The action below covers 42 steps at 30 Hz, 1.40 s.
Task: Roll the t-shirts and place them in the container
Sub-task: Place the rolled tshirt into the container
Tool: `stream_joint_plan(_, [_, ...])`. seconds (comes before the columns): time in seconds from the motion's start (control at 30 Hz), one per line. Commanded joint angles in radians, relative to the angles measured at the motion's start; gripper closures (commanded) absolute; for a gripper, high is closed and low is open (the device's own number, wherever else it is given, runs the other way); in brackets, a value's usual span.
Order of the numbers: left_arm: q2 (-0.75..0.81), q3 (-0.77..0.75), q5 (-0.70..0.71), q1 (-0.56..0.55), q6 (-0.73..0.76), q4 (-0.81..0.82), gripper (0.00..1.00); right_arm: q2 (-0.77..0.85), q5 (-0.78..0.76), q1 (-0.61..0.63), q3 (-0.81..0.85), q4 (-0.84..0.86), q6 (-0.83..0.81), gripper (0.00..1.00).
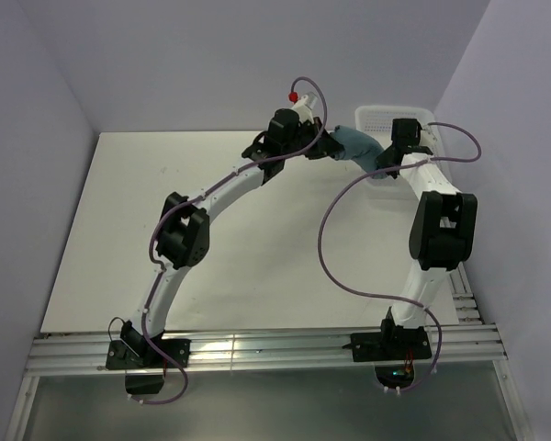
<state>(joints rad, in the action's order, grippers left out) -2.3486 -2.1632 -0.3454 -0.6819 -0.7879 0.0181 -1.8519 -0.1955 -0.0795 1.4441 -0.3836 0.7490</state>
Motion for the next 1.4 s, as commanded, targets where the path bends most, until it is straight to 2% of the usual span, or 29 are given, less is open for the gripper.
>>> stream_joint_plan(0.0, [0.098,-0.009,-0.067,-0.021,0.036,0.040,1.00,-0.082,0.089,0.000,0.084,-0.073,-0.016,1.00])
stream_joint_plan(0.13, [0.124,-0.006,-0.070,-0.022,0.058,-0.003,1.00,-0.125,0.226,0.006,0.056,-0.101,-0.025,1.00])
stream_joint_plan(0.37, [0.277,0.107,-0.038,-0.022,0.116,-0.112,1.00,0.014,0.344,0.067,-0.155,-0.089,-0.039,1.00])
stream_joint_plan(0.7, [0.578,0.382,0.045,-0.021,0.171,-0.214,1.00,0.298,0.403,0.343,-0.257,-0.228,-0.049,1.00])
stream_joint_plan(0.77, [0.615,0.425,0.045,-0.021,0.170,-0.225,1.00,0.344,0.355,0.360,-0.249,-0.274,-0.050,1.00])
stream_joint_plan(0.87, [0.635,0.474,0.052,-0.015,0.154,-0.236,1.00,0.381,0.349,0.307,-0.215,-0.304,-0.068,1.00])
stream_joint_plan(1.0, [0.612,0.477,0.056,-0.004,0.147,-0.244,1.00,0.384,0.338,0.230,-0.130,-0.359,-0.100,1.00])
stream_joint_plan(1.07, [0.575,0.457,0.036,0.018,0.147,-0.239,1.00,0.408,0.343,0.219,-0.137,-0.370,-0.099,1.00])
stream_joint_plan(1.23, [0.479,0.431,-0.012,0.064,0.188,-0.170,1.00,0.474,0.328,0.227,-0.253,-0.351,-0.037,1.00])
stream_joint_plan(1.37, [0.339,0.356,-0.064,0.077,0.231,-0.136,1.00,0.548,0.269,0.263,-0.379,-0.336,0.039,1.00])
